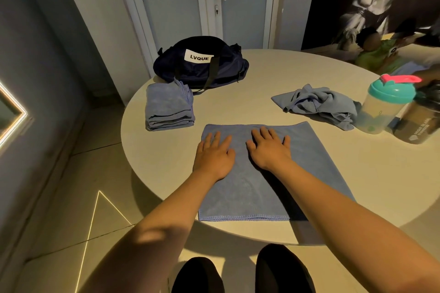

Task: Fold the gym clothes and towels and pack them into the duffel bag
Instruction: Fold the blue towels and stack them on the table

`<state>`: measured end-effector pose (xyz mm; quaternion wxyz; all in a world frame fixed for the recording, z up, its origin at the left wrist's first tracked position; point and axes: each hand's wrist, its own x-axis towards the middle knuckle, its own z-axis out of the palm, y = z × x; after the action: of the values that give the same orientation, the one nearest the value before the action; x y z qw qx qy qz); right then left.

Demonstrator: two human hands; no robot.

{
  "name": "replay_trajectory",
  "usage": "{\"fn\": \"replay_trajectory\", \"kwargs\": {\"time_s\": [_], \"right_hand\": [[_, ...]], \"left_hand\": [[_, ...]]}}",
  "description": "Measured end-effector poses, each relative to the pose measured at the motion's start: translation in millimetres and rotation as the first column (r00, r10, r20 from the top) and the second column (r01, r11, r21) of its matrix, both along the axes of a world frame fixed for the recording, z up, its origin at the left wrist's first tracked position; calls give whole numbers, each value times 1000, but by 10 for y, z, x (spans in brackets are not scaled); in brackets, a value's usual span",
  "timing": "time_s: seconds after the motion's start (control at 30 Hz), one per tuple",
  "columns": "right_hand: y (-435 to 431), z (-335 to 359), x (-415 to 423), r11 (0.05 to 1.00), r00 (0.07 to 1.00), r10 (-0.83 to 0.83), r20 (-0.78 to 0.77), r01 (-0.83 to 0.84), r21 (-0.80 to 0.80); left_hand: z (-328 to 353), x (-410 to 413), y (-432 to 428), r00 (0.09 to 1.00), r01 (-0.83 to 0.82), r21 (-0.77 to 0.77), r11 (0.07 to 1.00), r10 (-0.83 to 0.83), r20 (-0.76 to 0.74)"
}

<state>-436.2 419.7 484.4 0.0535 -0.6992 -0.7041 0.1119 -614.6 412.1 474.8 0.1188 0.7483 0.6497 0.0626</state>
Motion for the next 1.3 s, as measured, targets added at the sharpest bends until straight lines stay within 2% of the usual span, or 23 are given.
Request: {"fn": "replay_trajectory", "kwargs": {"time_s": [0.1,0.2,0.27,0.33,0.37,0.4,0.47,0.53,0.6,0.7,0.8,0.9,1.03,1.1,1.2,1.3], "right_hand": [[-39,-15,72,1000,999,-3,-48,3,0],[-73,12,110,990,982,35,-183,-9,142],[-146,61,175,962,984,42,-175,7,272],[-284,89,256,933,995,-34,-97,66,354],[-368,82,291,926,994,-87,-61,103,362],[-452,66,322,928,991,-128,-31,131,348],[-592,21,377,944,987,-158,-33,161,290],[-707,9,454,960,990,-103,-94,124,251],[-817,39,540,966,984,-20,-178,65,251],[-1055,73,630,963,951,-17,-308,99,252],[-1302,49,702,928,959,-159,-236,227,296],[-1539,28,778,902,940,-307,-152,338,269],[-1761,-68,873,914,947,-287,-142,315,256],[-1762,-75,880,906,938,-306,-164,340,252],[-1758,-70,868,854,875,-437,-210,476,207],[-1792,-101,855,834,867,-451,-213,494,246]], "left_hand": [[25,-7,-10,1000,-9,-40,999,9,-14],[25,20,-20,999,-34,-27,999,34,-3],[33,-1,-59,1000,-2,146,989,5,-23],[55,60,-132,990,143,432,890,-133,-54],[57,131,-183,979,197,509,838,-196,-55],[77,219,-247,971,225,491,841,-235,-42],[98,415,-382,976,211,261,942,-219,2],[45,545,-450,983,182,86,980,-179,-37],[19,589,-469,983,166,14,986,-164,-84],[53,614,-532,976,166,49,985,-157,-151],[47,772,-741,969,239,168,956,-224,-107],[-7,901,-928,961,276,78,958,-273,-50],[17,898,-943,947,295,-33,955,-297,-126],[40,889,-957,942,297,-56,953,-302,-144],[38,910,-992,941,297,-71,952,-305,-148],[15,913,-1020,942,298,-44,954,-301,-151]]}}
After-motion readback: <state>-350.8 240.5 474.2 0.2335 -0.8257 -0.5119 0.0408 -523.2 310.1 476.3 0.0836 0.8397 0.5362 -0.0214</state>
